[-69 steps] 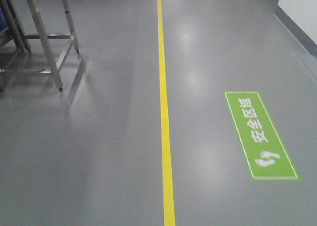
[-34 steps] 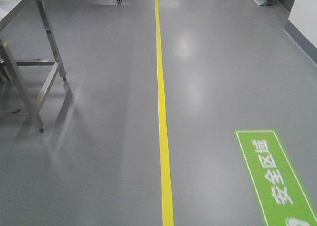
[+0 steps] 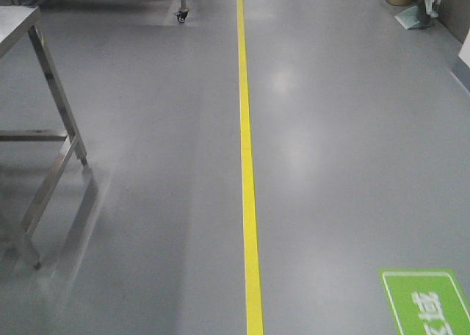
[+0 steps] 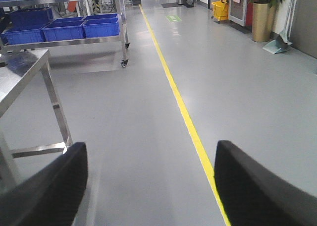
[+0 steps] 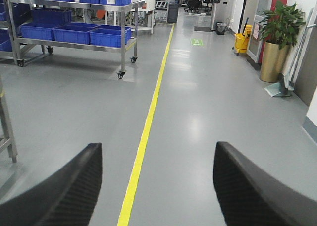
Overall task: Move and align brake pads A on conveyor
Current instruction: 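Drive forward along the yellow floor line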
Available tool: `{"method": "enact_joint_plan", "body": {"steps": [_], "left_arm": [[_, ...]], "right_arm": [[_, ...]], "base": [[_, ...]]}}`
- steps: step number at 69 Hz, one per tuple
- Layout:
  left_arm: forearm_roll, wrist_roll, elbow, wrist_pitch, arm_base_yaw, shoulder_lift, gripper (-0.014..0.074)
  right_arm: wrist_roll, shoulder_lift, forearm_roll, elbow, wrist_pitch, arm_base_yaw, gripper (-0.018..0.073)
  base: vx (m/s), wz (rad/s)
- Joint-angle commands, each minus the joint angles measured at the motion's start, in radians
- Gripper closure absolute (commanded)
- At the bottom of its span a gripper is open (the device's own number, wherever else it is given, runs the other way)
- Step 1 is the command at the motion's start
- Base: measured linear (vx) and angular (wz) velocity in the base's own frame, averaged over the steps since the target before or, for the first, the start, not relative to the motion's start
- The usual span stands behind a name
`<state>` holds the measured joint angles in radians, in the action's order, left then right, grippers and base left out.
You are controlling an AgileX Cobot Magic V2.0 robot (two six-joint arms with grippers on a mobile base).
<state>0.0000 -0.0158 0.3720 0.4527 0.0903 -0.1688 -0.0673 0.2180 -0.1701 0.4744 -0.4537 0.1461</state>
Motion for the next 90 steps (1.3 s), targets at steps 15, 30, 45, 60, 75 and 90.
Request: {"method": "enact_joint_plan", "body": {"steps": [15,30,45,60,75,90], "left_arm": [[-0.01,0.001,0.025,-0.074,0.003,-0.013,0.0073],[-0.01,0.001,0.025,-0.074,0.003,-0.013,0.0073],[-0.01,0.001,0.025,-0.074,0.003,-0.013,0.0073],[-0.01,0.001,0.025,-0.073,0.003,-0.013,0.0073],[-0.01,0.001,0.025,-0.073,0.003,-0.013,0.0073],[-0.01,0.001,0.025,-0.073,0.003,-0.013,0.0073]], "right_arm": [[0.007,0.014,-0.009,0.026,0.07,-0.002,0.0086],[0.007,0.014,-0.008,0.026,0.07,-0.002,0.0086],[0.007,0.014,-0.007,0.026,0.07,-0.002,0.0086],[0.007,0.014,-0.007,0.026,0.07,-0.002,0.0086],[0.007,0.014,-0.007,0.026,0.071,-0.002,0.0086],[0.007,0.014,-0.007,0.026,0.071,-0.002,0.0086]], "base": [[0.76,0.01],[0.74,-0.03],[0.72,-0.09],[0.7,-0.06],[0.67,0.07],[0.6,0.08]]}}
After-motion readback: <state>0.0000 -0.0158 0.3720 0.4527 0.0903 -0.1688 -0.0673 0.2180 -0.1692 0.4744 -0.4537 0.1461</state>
